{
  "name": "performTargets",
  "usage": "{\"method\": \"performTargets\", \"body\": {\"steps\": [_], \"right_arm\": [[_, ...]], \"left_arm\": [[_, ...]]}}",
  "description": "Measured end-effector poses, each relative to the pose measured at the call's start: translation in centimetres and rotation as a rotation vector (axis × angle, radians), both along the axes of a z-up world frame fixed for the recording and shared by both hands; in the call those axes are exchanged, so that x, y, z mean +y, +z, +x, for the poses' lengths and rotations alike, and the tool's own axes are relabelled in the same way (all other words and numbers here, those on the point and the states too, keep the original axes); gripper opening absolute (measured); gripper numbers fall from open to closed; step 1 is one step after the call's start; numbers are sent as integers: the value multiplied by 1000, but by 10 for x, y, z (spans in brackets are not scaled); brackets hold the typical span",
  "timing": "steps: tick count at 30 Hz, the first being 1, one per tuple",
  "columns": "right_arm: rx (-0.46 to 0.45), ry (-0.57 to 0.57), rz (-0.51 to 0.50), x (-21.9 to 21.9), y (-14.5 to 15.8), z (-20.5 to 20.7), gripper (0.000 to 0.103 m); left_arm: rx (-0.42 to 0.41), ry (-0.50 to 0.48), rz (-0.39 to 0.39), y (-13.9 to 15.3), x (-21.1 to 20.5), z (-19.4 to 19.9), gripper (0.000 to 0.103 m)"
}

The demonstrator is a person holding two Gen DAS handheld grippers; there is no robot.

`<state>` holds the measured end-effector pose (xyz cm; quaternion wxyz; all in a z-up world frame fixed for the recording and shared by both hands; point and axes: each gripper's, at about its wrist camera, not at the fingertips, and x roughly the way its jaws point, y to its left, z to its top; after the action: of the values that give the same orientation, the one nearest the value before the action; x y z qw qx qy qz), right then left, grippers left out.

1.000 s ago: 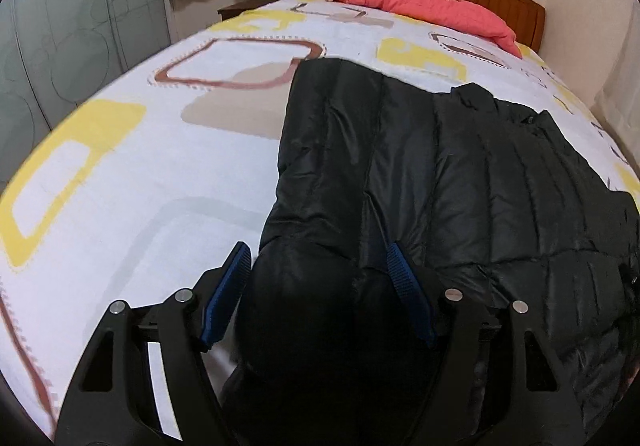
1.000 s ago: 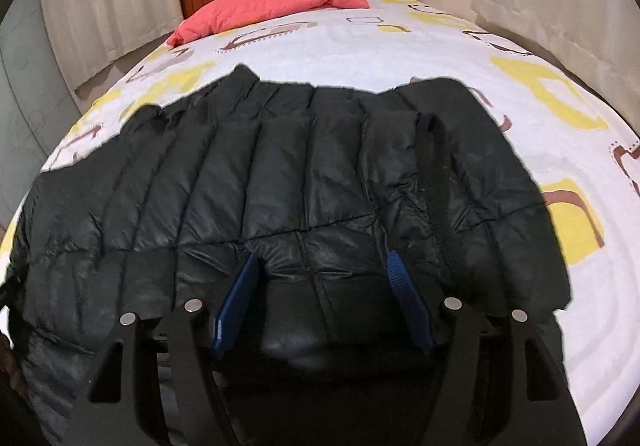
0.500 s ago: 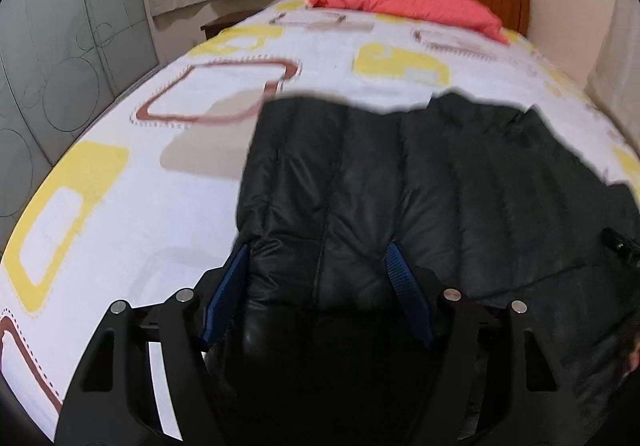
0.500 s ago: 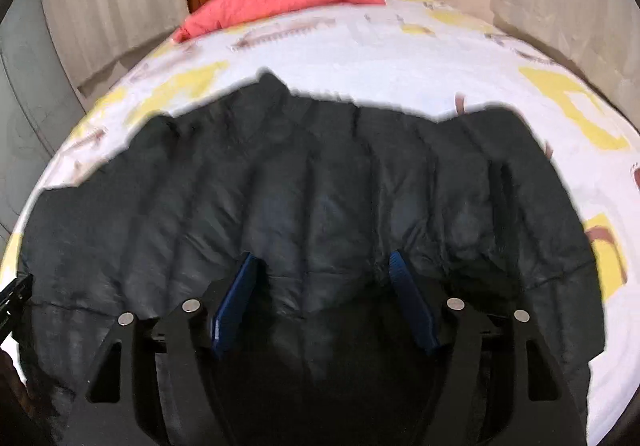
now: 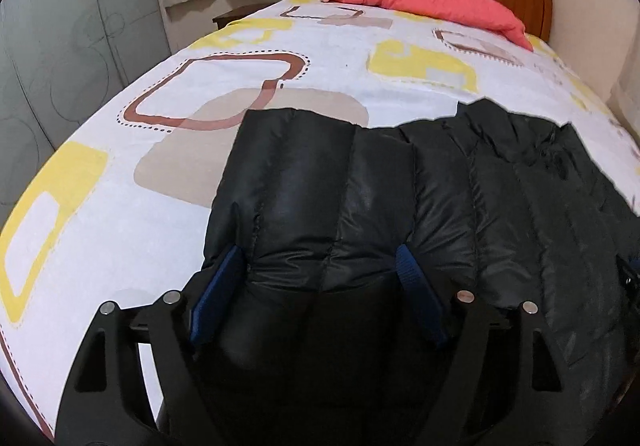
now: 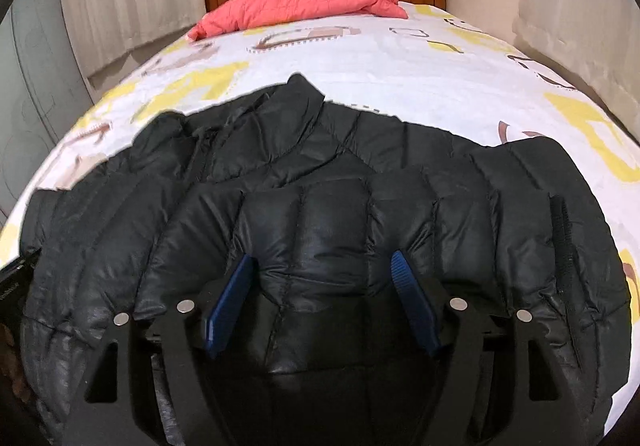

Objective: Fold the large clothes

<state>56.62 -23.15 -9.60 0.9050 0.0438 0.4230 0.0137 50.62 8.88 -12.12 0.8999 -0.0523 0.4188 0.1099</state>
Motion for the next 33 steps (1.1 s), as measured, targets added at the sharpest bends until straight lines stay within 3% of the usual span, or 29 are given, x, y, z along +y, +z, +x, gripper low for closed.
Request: {"method": "performTargets", "body": {"steps": [6, 14, 17, 22, 27, 33], "right_arm": [[-33, -26, 73, -32, 25, -43, 71], [3, -120, 158, -126, 46, -167, 71], [32, -180, 207, -161, 41, -222, 72], [82, -269, 268, -201, 22, -312, 72], [124, -304, 413, -219, -1, -376, 72], [88, -300, 507, -217, -9, -422, 72]], "left_arm": [[-21, 18, -129, 21, 31, -55, 79], [38, 81, -357, 6, 87, -181, 81], [77, 114, -484, -10, 105, -237, 81], [51, 108, -543, -11, 111, -309, 81], [55, 107, -674, -23, 111, -373, 80], [34, 88, -709, -25, 98, -412, 80]]}}
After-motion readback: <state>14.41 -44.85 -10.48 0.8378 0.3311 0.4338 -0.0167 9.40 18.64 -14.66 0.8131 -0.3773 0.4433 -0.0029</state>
